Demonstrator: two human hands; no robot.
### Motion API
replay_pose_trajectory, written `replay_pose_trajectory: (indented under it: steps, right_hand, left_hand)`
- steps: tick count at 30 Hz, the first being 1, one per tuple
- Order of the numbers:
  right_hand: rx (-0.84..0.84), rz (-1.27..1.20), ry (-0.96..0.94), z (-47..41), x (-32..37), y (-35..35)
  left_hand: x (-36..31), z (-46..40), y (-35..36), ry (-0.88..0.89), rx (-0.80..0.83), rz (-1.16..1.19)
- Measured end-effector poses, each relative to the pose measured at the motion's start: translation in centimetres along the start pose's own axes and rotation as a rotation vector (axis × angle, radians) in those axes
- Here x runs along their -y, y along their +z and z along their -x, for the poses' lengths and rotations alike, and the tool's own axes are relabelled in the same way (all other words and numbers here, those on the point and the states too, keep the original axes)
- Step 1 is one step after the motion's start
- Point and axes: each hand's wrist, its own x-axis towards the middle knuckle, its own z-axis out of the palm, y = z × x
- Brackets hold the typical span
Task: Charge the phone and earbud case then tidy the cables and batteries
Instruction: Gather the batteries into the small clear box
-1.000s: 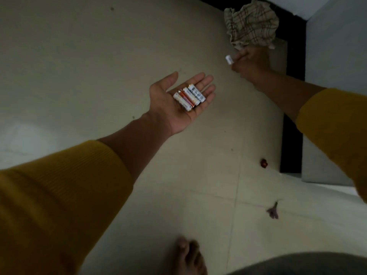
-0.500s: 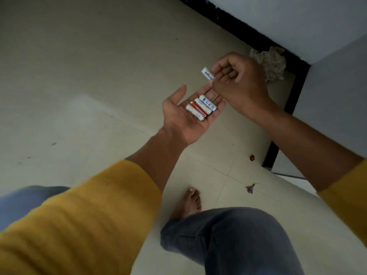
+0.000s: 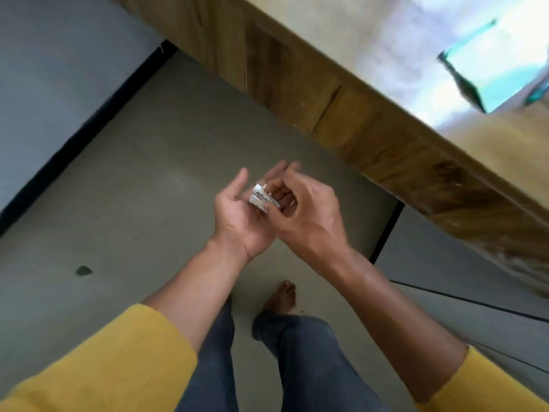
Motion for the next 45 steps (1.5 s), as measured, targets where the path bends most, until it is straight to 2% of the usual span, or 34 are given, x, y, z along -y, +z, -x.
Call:
replay_pose_trajectory:
  steps: [7, 14, 18, 25, 31, 35, 39, 45]
  right_hand:
    - [0.002, 0.156, -0.104, 0.0, 11.0, -6.8]
    - [-0.09, 0.261, -0.111, -1.9, 17.3, -11.0]
    - [-0.221, 0.258, -0.072, -3.1, 18.7, -12.7]
    - [-0.24, 0.233, 0.08, -5.0, 18.8, -15.4]
    - [-0.349, 0.232, 0.195, -6.3, 17.8, -18.0]
    - [-0.287, 0.21, 0.253, -8.3, 16.6, -19.8]
    - [-0.138, 0.241, 0.302, -11.2, 15.1, -22.1]
    - [0.023, 0.287, 0.222, -16.8, 11.6, -26.4]
  left_hand:
    - [-3.6, 8.7, 9.0, 0.025, 0.085, -0.029]
    - [-6.4, 11.1, 15.7, -0.033, 0.172, -0.014]
    - [-8.1, 10.4, 18.6, -0.103, 0.214, -0.042]
    - [-9.7, 9.6, 23.1, -0.212, 0.265, -0.126]
    - [-9.2, 8.4, 25.8, -0.329, 0.21, -0.146]
    - [-9.3, 6.3, 27.6, -0.411, 0.18, -0.212]
    - [-10.0, 2.8, 29.5, -0.456, 0.197, -0.274]
    - [-11.1, -3.2, 34.1, -0.459, 0.21, -0.415]
